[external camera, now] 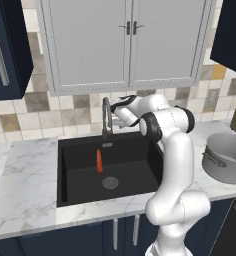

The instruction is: Dump the carrot from the pot into the sink. Then turn on the water and wash the carrot. Then turn off the water and put the carrot back in the pot.

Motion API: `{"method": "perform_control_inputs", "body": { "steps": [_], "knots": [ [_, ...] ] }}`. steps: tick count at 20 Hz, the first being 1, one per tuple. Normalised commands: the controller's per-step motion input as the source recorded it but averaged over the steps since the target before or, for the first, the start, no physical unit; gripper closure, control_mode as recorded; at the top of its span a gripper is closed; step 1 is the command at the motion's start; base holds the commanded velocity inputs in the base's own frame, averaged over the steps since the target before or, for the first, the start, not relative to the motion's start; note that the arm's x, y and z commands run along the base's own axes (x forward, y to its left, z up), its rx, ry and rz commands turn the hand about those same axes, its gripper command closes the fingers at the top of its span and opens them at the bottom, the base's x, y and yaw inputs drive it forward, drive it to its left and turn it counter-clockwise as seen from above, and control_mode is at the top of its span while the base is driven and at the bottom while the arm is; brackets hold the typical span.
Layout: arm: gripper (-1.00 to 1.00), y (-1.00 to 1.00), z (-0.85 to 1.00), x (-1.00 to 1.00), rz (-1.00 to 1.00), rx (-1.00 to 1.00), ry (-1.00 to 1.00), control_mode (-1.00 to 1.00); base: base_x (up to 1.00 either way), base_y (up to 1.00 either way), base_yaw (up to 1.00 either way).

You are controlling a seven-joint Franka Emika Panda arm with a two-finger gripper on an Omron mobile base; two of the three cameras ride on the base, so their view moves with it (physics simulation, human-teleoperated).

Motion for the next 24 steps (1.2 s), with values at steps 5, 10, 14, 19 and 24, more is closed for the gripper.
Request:
{"method": "perform_control_inputs", "body": {
  "steps": [5,10,14,19,24],
  "knots": [
    [-1.0,0.0,-0.12,0.36,0.0,0.01,0.0,-1.0,0.0,0.0,0.0],
    [-1.0,0.0,-0.15,0.2,-0.01,0.0,0.0,-1.0,0.0,0.0,0.0],
    [-1.0,0.0,-0.14,0.09,-0.02,0.0,0.0,-1.0,0.0,0.0,0.0],
    [1.0,0.0,-0.14,0.0,-0.04,0.0,0.0,-1.0,0.0,0.0,0.0],
    [1.0,-0.03,-0.13,0.0,-0.08,0.0,0.0,-1.0,0.0,0.0,0.0]
  ]
}}
